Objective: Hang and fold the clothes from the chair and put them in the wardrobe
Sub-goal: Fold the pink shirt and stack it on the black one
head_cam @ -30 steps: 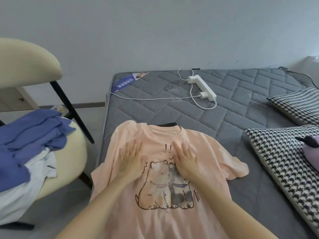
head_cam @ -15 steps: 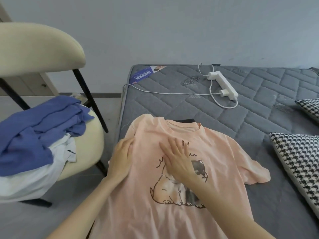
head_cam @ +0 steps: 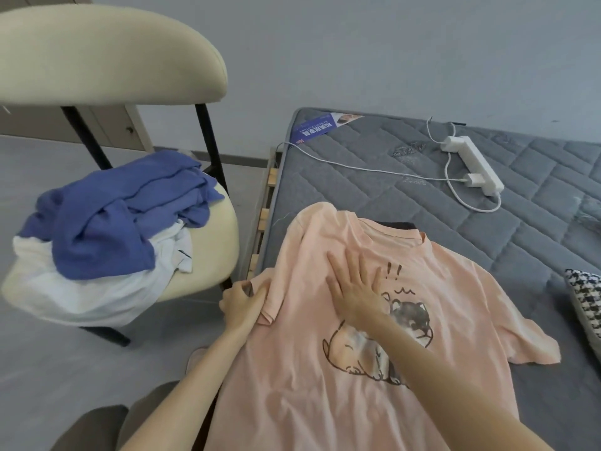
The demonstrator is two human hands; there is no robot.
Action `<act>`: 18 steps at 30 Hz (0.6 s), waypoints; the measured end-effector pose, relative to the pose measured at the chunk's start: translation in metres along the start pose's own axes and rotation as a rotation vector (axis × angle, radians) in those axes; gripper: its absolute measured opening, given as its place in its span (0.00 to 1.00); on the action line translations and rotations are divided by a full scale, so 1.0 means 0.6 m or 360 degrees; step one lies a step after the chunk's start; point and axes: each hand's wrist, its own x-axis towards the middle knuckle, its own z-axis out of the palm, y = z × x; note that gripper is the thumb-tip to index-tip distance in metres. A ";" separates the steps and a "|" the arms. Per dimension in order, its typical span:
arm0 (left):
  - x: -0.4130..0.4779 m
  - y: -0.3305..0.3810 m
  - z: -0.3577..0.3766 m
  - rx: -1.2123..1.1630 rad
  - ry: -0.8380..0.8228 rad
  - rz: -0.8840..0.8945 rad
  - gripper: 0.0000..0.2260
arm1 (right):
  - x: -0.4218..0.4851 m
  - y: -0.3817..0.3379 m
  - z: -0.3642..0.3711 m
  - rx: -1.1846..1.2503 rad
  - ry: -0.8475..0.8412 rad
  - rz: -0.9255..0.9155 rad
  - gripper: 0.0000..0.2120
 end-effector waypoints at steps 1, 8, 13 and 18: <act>-0.001 0.005 -0.002 0.0050 -0.0031 -0.0049 0.20 | -0.001 -0.001 -0.002 0.0002 -0.0014 0.0004 0.23; 0.019 0.026 -0.033 -0.0039 -0.0069 0.0178 0.07 | 0.005 -0.002 -0.011 -0.0029 -0.0143 0.0037 0.23; 0.059 0.084 -0.119 -0.0523 0.0322 0.0303 0.10 | 0.008 -0.006 -0.015 -0.0095 -0.0186 0.0031 0.24; 0.088 0.104 -0.149 -0.0474 0.0275 0.0540 0.06 | 0.008 -0.010 -0.023 -0.0138 -0.0211 0.0033 0.25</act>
